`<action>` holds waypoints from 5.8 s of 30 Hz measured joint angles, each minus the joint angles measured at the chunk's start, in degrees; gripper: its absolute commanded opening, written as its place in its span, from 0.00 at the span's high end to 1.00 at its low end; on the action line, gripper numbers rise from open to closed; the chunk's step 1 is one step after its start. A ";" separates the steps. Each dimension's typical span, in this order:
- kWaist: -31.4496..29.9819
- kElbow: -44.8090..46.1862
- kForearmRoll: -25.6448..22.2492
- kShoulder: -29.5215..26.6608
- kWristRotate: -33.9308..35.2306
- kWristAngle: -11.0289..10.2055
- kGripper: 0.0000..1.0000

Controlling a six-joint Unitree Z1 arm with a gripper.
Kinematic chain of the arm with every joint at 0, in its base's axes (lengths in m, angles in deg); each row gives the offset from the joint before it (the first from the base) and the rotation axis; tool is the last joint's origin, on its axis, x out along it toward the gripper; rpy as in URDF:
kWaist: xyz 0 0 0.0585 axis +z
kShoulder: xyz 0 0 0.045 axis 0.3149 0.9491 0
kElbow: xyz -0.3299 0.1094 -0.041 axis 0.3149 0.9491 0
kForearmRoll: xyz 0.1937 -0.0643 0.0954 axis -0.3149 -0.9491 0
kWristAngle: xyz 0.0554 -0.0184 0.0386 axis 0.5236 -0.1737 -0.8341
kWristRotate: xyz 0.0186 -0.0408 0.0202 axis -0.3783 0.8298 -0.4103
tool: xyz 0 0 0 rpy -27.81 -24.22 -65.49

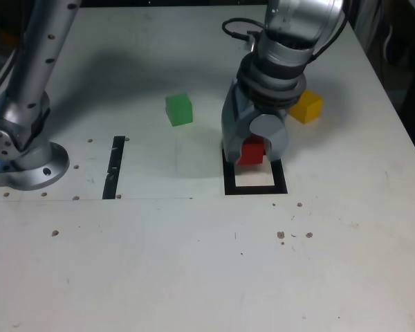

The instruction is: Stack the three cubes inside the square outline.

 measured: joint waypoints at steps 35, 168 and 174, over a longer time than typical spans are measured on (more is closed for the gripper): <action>-1.84 -2.78 -3.30 2.26 -3.78 0.23 0.01; -2.96 -9.93 -13.54 0.55 3.01 -0.37 0.86; -2.96 -8.65 -11.49 0.56 1.64 -0.25 0.86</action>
